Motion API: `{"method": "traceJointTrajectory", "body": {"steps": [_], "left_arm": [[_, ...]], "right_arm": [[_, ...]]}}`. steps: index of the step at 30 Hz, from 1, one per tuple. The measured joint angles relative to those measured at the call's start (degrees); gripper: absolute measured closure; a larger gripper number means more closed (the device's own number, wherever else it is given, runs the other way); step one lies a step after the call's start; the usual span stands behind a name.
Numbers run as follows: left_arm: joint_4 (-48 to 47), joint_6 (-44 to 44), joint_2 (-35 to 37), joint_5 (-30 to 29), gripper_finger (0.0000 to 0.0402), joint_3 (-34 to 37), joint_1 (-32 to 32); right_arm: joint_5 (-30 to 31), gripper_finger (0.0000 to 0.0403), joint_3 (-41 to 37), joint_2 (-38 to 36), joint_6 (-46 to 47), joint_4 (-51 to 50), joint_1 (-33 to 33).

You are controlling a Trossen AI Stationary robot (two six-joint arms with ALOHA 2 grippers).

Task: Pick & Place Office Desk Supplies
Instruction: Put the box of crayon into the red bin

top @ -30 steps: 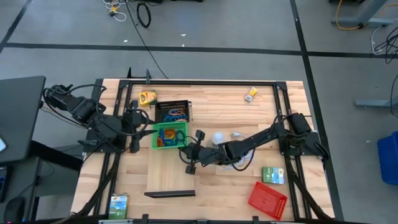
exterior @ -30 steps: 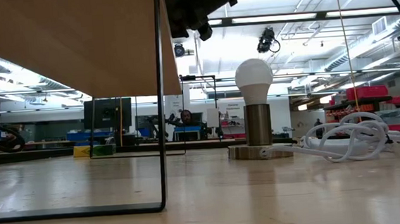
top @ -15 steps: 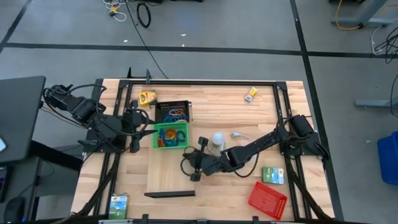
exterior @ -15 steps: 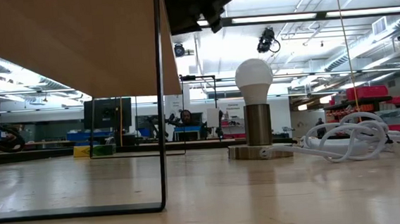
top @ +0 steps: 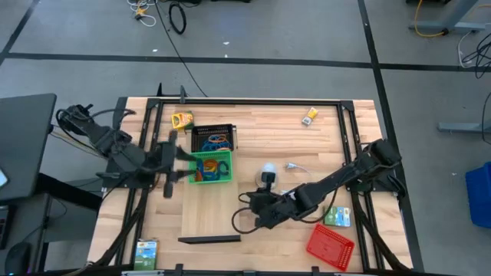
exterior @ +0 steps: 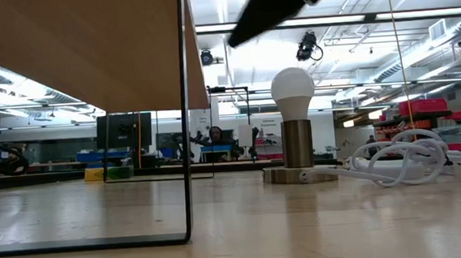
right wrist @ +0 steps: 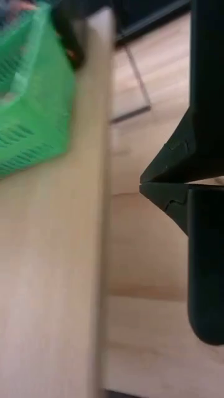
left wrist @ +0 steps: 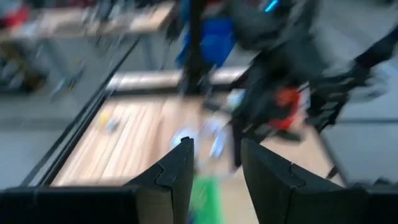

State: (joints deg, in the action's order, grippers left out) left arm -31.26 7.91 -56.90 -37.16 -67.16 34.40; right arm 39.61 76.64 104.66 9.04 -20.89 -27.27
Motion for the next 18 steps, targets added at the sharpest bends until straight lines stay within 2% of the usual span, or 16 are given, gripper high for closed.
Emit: {"method": "traceJointTrajectory", "body": {"steps": [5, 10, 14, 18], "left_arm": [[21.56, -11.44, -0.8, 6.39, 0.0261, 8.99, 1.22], [35.28, -14.38, -1.94, 8.93, 0.0261, 17.95, 0.71], [41.84, -14.45, -3.56, 9.02, 0.0261, 23.95, -0.73], [45.03, -15.51, -4.8, 8.89, 0.0261, 27.16, -2.44]], "right_arm": [[-4.01, 0.0388, 0.0, -1.83, 5.0, -10.04, -0.25], [-11.9, 0.0386, 0.01, -3.89, 11.24, -25.07, -0.72], [-21.35, 0.0382, 0.0, -4.37, 16.1, -37.9, -0.54], [-29.24, 0.0356, 0.0, -4.37, 20.53, -52.57, -0.19]]}}
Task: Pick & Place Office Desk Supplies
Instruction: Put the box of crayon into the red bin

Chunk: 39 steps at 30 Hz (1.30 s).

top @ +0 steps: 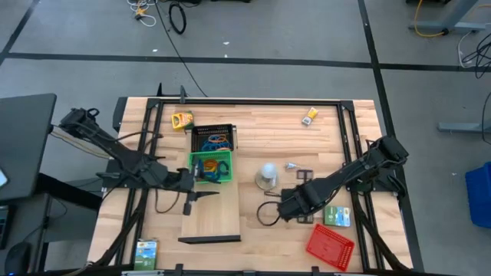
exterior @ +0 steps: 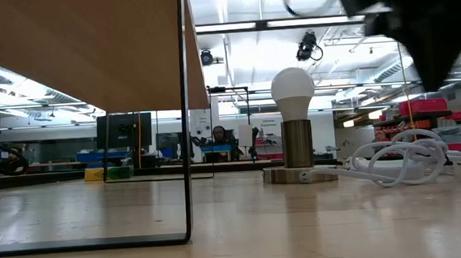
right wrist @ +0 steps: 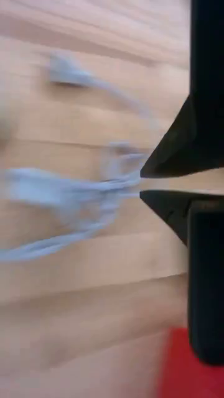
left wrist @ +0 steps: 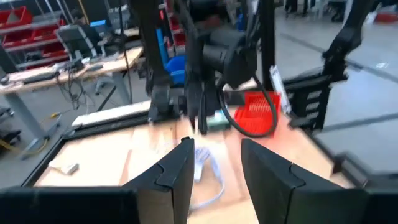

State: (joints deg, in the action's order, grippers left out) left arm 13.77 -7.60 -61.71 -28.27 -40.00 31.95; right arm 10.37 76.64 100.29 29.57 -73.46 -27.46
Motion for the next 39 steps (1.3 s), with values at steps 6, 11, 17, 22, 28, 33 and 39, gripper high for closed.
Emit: {"method": "traceJointTrajectory", "body": {"steps": [6, 11, 17, 22, 28, 33, 39], "left_arm": [[1.62, -2.94, -0.97, -0.07, 0.0261, 1.67, -1.6], [1.55, -5.24, -0.99, -0.24, 0.0261, 1.69, -2.49], [1.52, -7.23, -0.99, -0.2, 0.0261, 1.69, -3.79], [1.75, -7.38, -0.99, -0.22, 0.0261, 1.69, -4.82], [4.52, -8.0, -0.99, -0.17, 0.0261, 1.69, -5.06], [6.54, -8.76, -0.99, -0.17, 0.0261, 1.69, -5.06], [7.12, -8.85, -0.99, -0.18, 0.0261, 1.69, -5.06]], "right_arm": [[-9.8, 0.0274, -0.03, 0.0, 7.1, -16.98, 0.09], [-21.93, 0.0236, 0.07, -0.98, 8.09, -15.1, -1.6], [-30.35, 0.0344, 0.02, -0.85, 14.98, -13.94, -6.71], [-30.61, 0.0393, 0.02, -0.65, 21.04, -1.67, -10.96], [-27.41, 0.04, -0.2, 2.03, 25.13, 10.58, -13.37], [-28.53, 0.0401, -0.25, 6.03, 25.22, 14.13, -13.89], [-27.49, 0.0402, -0.26, 9.35, 22.08, 19.08, -13.89]]}}
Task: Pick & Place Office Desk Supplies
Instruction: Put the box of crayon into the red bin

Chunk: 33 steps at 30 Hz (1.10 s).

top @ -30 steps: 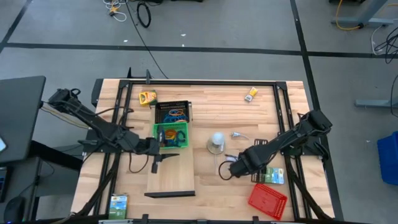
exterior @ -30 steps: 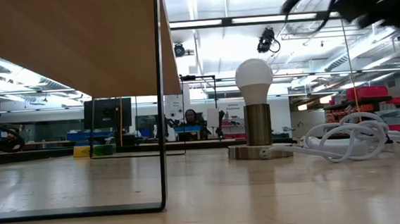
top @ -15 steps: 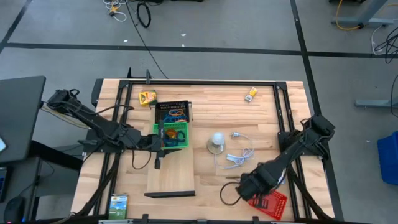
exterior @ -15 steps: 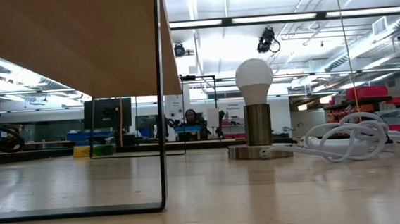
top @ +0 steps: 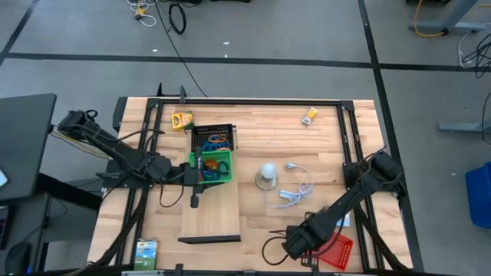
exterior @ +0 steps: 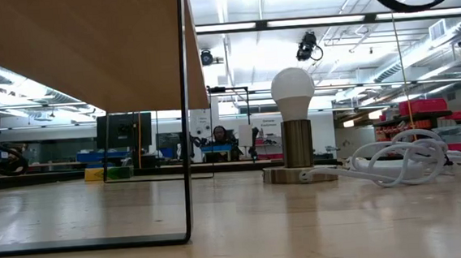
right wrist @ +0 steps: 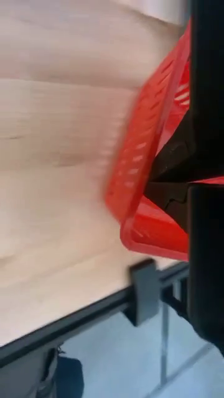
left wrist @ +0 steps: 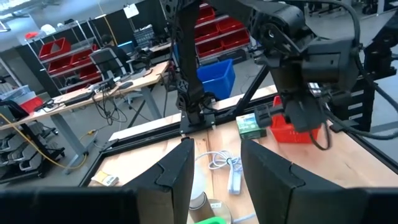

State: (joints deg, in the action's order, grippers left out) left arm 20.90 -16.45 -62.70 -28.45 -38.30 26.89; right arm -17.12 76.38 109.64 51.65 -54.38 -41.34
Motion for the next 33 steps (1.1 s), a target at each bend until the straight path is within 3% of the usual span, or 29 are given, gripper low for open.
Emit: {"method": "traceJointTrajectory", "body": {"steps": [23, 27, 33], "left_arm": [[-0.03, -1.74, 0.0, -0.21, 0.0261, 0.0, 0.0], [-0.07, -1.73, 0.0, -0.21, 0.0261, 0.0, 0.0], [-0.74, -1.57, 0.0, -0.21, 0.0261, 0.0, 0.11]], "right_arm": [[29.72, 0.0403, 0.06, 0.29, -19.98, 8.19, 7.64], [31.66, 0.0403, 2.51, 0.21, -20.46, 3.66, 7.77], [36.58, 0.0403, 13.11, 0.09, -17.66, -13.41, 6.47]]}}
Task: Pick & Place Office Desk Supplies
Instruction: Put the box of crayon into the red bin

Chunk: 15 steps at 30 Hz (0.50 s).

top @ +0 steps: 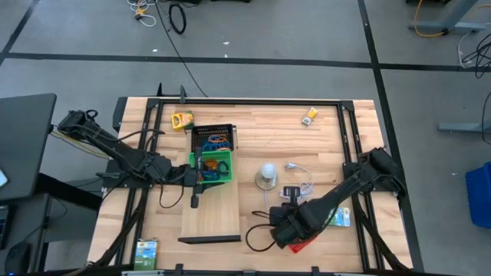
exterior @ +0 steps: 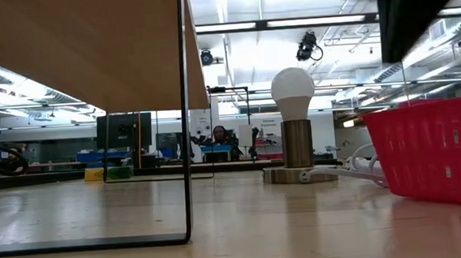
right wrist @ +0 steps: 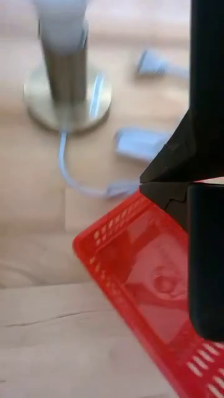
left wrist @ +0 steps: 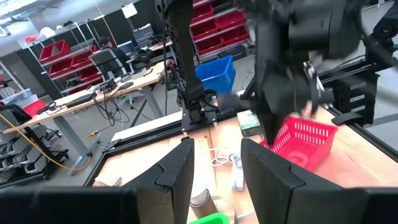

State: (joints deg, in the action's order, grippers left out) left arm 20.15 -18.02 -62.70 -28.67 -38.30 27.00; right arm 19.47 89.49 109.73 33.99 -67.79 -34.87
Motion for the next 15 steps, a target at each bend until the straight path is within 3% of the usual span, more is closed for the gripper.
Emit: {"method": "traceJointTrajectory", "body": {"steps": [4, 7, 15], "left_arm": [[-0.64, 0.57, 0.0, 0.0, 0.0261, 0.0, 0.0], [-0.68, 0.63, 0.0, 0.1, 0.0261, 0.0, 0.0], [-0.79, 0.61, 0.0, 0.24, 0.0261, 0.02, 0.0]], "right_arm": [[0.15, 0.0401, 8.05, -0.08, 5.9, -13.95, -0.95], [-3.38, 0.038, 10.83, -0.14, 12.84, -22.47, -1.36], [-20.11, 0.0225, 2.84, -2.49, 14.03, -21.93, -0.92]]}}
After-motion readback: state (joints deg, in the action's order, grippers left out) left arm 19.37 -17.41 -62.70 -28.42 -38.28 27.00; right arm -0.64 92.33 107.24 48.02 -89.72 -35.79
